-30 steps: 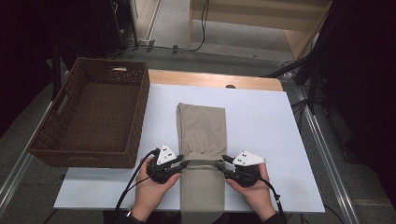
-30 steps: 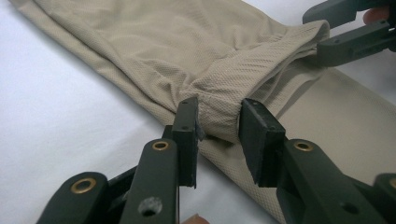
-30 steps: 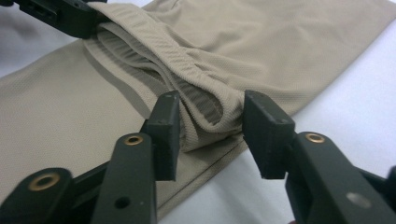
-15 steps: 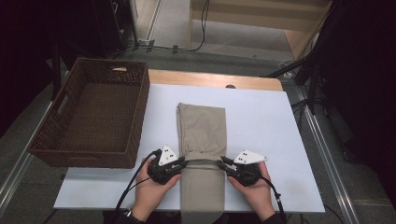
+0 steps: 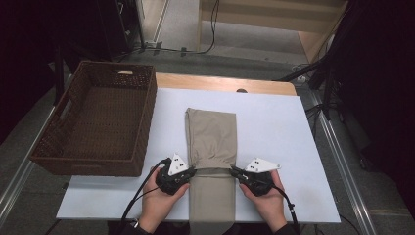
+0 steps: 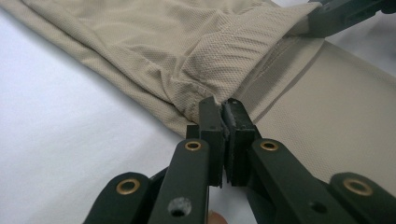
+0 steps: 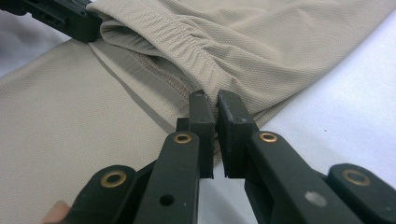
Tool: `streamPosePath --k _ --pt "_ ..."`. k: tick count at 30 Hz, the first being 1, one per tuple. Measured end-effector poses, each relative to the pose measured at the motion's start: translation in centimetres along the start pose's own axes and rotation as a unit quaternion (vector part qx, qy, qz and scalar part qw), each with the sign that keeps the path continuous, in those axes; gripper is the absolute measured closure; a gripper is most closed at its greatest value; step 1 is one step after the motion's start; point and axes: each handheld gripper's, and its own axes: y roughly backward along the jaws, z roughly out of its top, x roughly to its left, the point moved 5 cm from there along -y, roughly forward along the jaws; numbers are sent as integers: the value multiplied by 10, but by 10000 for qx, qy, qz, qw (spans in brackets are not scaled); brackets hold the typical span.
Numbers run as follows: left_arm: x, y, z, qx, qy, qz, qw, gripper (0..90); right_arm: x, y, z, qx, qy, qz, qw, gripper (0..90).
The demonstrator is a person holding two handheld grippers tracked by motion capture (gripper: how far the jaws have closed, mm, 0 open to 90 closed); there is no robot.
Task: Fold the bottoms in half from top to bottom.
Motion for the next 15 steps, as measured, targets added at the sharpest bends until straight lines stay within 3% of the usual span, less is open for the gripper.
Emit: streamPosePath --k 15 --pt "-3 6 2 -83 -43 -36 9999 883 2 5 1 -76 110 -15 9999 841"
